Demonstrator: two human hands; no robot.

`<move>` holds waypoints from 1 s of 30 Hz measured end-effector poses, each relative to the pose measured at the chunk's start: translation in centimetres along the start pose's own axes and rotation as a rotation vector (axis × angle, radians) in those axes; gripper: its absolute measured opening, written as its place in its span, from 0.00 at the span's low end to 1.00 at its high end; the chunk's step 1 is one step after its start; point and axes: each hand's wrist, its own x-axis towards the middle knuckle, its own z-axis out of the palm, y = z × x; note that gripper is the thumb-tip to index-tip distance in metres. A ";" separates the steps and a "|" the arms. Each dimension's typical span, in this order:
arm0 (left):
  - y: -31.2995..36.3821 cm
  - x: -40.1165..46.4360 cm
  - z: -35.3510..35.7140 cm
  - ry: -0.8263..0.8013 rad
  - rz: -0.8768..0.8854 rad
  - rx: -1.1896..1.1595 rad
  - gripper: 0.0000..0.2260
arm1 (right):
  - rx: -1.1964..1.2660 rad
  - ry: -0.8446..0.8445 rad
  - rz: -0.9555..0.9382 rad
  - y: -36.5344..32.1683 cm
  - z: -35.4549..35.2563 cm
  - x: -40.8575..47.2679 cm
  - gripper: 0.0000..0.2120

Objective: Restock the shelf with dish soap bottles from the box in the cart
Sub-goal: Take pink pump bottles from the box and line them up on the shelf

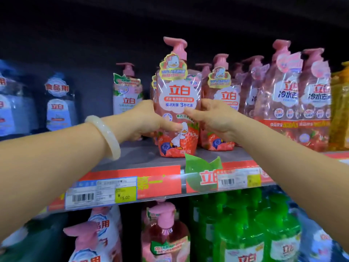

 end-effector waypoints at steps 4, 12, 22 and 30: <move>-0.2 0.4 0.1 0.018 -0.002 0.011 0.19 | -0.222 0.040 -0.065 0.4 -0.4 -0.1 0.20; -0.5 1.1 1.6 0.068 -0.039 0.032 0.25 | -0.531 0.090 0.050 2.0 -0.3 -0.7 0.21; -0.8 1.8 2.5 0.139 -0.025 0.039 0.17 | -0.885 0.248 -0.018 1.8 -0.5 -0.4 0.27; -1.1 2.4 2.5 0.199 -0.056 0.037 0.36 | -0.854 0.181 -0.057 2.0 -0.7 0.2 0.23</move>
